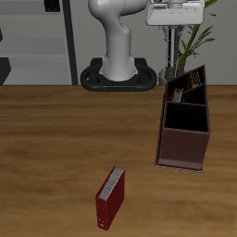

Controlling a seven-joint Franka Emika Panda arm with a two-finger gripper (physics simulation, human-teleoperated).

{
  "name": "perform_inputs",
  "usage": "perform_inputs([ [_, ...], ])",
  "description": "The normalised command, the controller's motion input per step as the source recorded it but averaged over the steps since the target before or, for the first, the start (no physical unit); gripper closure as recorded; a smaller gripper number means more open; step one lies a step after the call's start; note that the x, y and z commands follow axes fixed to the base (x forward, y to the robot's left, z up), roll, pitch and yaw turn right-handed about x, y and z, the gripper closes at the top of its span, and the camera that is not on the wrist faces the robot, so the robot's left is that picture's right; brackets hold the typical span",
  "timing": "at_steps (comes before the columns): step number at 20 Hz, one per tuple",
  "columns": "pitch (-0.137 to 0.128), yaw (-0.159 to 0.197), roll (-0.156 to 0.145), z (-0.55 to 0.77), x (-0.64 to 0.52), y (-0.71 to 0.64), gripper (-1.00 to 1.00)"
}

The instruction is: Place the right red book into the left desk caddy's front compartment and place the orange book into the left desk caddy's left compartment and place the striped book into the left desk caddy's left compartment

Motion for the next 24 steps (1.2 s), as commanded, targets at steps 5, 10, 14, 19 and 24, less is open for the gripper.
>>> perform_inputs([
  [5,-0.005,0.043,0.039,-0.03,0.09,0.11,1.00],
  [10,0.011,0.010,0.028,-0.04,0.10,0.05,1.00],
  [14,0.028,0.007,0.040,-0.09,0.09,0.18,1.00],
  [19,0.007,0.021,0.038,-0.06,0.00,0.16,1.00],
  [24,0.013,0.014,0.029,-0.05,-0.03,0.08,1.00],
])
